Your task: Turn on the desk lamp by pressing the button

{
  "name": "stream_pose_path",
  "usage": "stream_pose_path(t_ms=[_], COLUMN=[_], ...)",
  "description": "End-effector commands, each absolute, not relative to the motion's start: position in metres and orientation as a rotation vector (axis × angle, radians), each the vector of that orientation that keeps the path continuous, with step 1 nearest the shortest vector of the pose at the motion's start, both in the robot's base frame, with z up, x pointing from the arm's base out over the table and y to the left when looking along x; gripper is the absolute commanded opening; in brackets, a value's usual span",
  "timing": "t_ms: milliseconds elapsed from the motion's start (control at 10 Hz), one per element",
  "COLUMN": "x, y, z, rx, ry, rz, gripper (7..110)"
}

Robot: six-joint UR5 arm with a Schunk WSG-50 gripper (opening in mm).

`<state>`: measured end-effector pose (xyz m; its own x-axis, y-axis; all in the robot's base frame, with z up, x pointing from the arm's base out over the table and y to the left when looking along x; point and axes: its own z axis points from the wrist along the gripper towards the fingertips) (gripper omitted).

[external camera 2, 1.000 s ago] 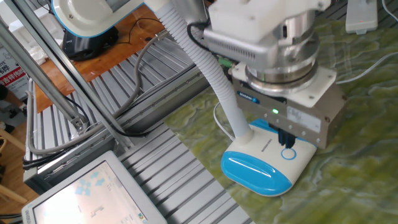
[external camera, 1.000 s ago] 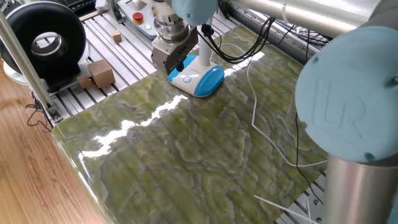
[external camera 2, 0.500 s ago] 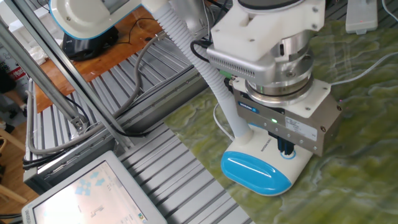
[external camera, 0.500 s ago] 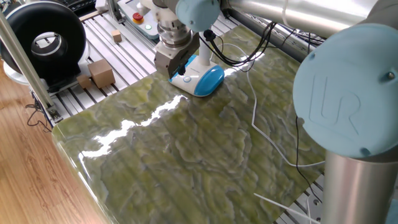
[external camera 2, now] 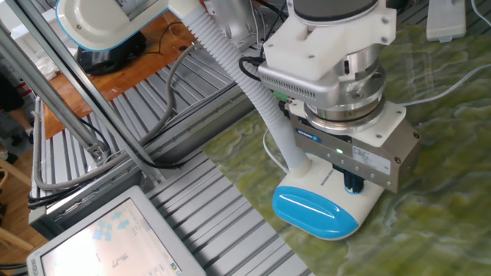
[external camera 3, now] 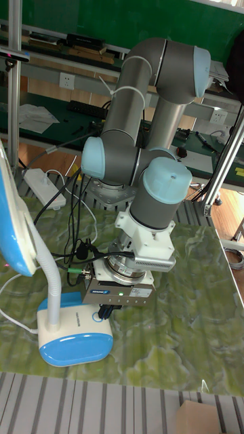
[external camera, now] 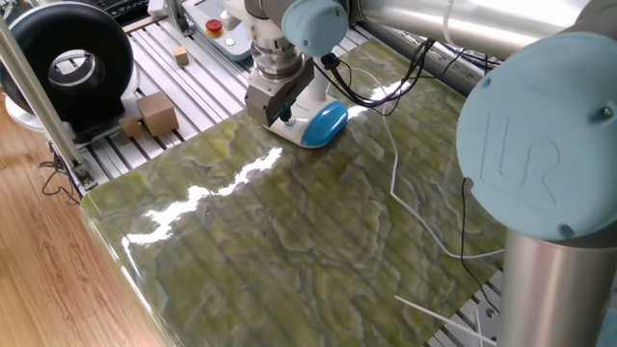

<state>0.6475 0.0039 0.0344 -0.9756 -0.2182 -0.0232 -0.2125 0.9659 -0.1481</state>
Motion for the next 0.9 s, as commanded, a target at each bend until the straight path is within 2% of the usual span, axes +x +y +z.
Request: stream_pose_path(t_ms=[0, 400, 800], x=[0.645, 0.637, 0.628], y=[0.016, 0.022, 0.037], z=[0.039, 0.038, 0.036], rx=[-0.315, -0.293, -0.005], ry=[3.088, 3.102, 3.123], rz=[-0.184, -0.187, -0.109], gripper=[7, 7, 7])
